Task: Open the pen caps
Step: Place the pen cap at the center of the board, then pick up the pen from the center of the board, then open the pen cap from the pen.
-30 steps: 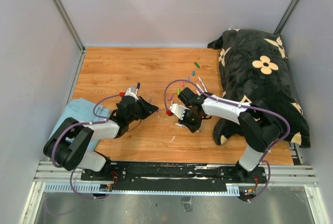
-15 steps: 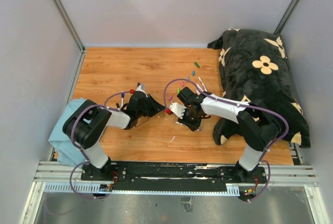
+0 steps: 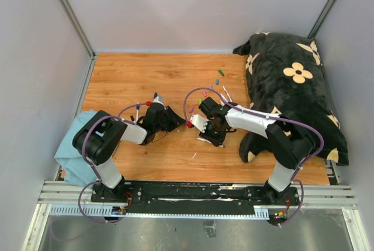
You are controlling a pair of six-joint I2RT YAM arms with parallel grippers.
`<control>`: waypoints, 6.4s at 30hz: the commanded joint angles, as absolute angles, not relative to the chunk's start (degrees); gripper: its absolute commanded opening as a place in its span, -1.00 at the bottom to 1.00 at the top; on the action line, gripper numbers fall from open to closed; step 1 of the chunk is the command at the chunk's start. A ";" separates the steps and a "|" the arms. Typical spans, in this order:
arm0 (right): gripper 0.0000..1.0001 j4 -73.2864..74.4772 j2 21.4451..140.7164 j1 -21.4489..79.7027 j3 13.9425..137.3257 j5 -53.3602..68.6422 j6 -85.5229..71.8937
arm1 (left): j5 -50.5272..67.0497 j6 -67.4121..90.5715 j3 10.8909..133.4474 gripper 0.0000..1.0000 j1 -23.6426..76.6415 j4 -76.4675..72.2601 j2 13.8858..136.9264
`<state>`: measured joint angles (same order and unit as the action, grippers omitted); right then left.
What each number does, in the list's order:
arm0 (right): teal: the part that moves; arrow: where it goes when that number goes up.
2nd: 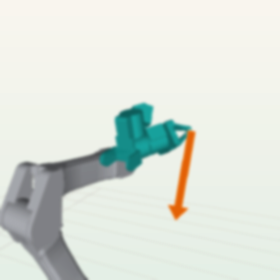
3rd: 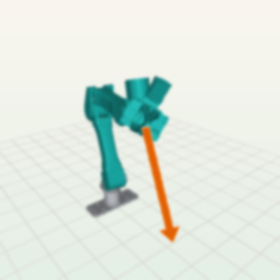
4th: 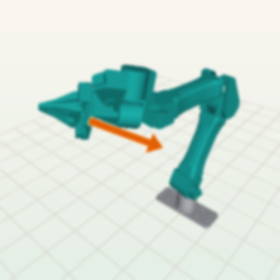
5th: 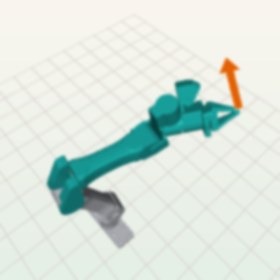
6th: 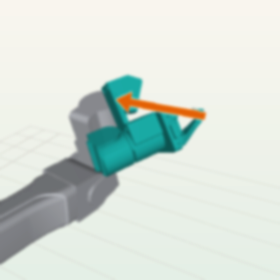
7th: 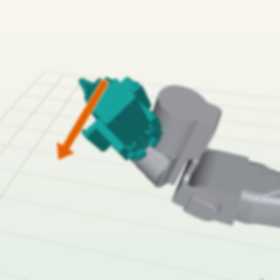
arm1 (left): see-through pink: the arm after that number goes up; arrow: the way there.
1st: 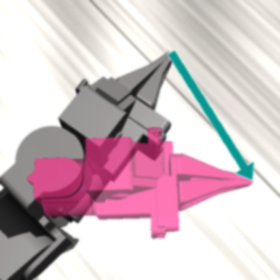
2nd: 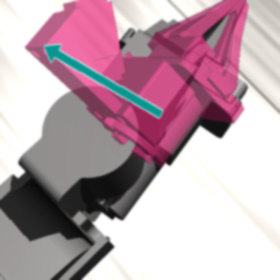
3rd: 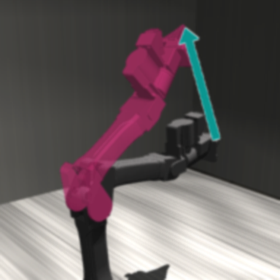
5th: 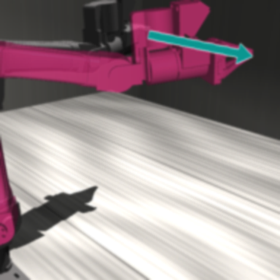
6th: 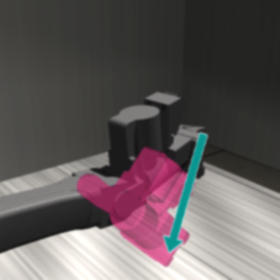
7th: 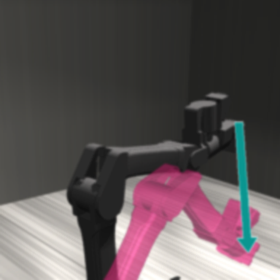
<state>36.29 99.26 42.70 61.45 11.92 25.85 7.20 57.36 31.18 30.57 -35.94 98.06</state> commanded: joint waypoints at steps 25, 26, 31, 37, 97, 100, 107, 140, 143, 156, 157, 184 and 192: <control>-0.46 39.81 87.37 40.17 63.45 18.89 29.80 | -0.68 32.66 24.98 0.05 30.47 -27.43 70.35; -0.46 39.85 86.77 39.78 63.34 19.38 30.00 | -2.47 30.40 24.62 0.12 30.35 -25.40 68.94; -0.43 40.29 85.06 38.20 63.35 21.32 30.84 | -9.01 23.43 25.21 0.42 29.86 -17.67 65.51; -0.41 40.60 84.81 37.74 63.40 21.87 31.10 | -11.24 18.36 33.15 0.44 29.61 -6.29 73.03; -0.32 24.04 65.80 28.68 57.65 36.13 22.75 | 2.34 21.28 32.09 -0.99 29.55 -10.18 72.68; -0.24 21.18 65.82 28.68 59.00 40.44 20.33 | 5.76 24.05 27.81 -0.99 29.53 -15.32 67.01; -0.13 18.24 69.37 28.65 57.18 50.57 17.65 | 13.35 32.91 18.74 -0.99 29.62 -29.54 56.49; 0.25 -14.96 74.15 29.21 42.24 55.87 -7.11 | -2.10 47.82 6.96 -0.99 46.03 -79.87 68.35; 0.25 -17.95 75.05 30.93 41.65 55.94 -11.15 | -4.08 47.99 8.24 -0.99 47.72 -83.46 72.47; 0.02 -17.36 77.79 34.13 43.22 54.89 -17.56 | -8.45 46.73 11.91 -0.99 51.94 -90.44 82.74; -0.06 -17.24 77.76 34.31 43.37 54.96 -17.70 | -8.24 46.93 12.07 -0.99 52.00 -90.64 83.12; -0.99 17.20 79.34 31.99 56.04 65.24 15.88 | 0.47 34.18 8.28 0.98 46.99 -56.02 48.62; -0.99 22.27 78.44 31.81 57.28 60.18 20.93 | 2.33 36.75 10.40 0.99 45.06 -45.68 42.33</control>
